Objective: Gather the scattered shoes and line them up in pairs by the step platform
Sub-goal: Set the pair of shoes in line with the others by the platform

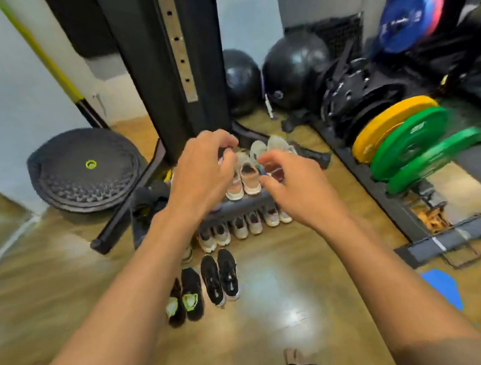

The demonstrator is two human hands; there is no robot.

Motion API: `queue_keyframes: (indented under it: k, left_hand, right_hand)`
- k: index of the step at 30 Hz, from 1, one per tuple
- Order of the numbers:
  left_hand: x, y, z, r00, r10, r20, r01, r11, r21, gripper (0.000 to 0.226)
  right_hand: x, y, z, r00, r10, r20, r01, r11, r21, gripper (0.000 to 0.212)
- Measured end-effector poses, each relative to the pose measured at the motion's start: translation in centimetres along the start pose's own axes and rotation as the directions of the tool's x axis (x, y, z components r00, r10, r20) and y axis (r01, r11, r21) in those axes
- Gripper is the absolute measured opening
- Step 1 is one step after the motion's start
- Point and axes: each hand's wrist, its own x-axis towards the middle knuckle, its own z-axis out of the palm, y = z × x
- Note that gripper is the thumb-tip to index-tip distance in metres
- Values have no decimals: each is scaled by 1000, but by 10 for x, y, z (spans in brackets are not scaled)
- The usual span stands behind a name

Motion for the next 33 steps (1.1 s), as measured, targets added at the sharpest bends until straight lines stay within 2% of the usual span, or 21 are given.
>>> queue_keyframes:
  k: [4,7,11,14,18,21,26,33]
  left_hand:
    - [36,97,-46,967,251,-50,-254,965,-62,29]
    - [45,173,-59,921,386,-60,-390,906,-161,32]
    - [30,277,-54,828,558,-61,-551,787,-277,33]
    - [-1,360,-43,759,646,-83,-621,680,-390,32]
    - [-62,475,-25,620,776,-116,-709,490,-508,30]
    - [-118,560,-6,545,827,-137,-714,372,-594,24]
    - [-223,693,15,457,873,-171,-618,174,-766,23]
    - [-360,843,46,297,934,-197,-368,-78,-926,23]
  right_hand:
    - [-24,-39,-105,977,12,-214,-13,1000,-5,31]
    - [-55,-55,-178,916,19,-402,-25,1000,-8,30]
    - [-124,-56,-263,784,69,-617,-78,997,12,27]
    - [-194,-48,-316,680,92,-728,-123,992,10,25]
    - [-302,-34,-379,524,104,-846,-207,978,-8,26]
    - [-394,-21,-422,415,119,-902,-278,961,-1,26]
    - [-546,-7,-478,227,126,-966,-409,912,23,26]
    - [-724,8,-525,-77,83,-994,-518,848,111,20]
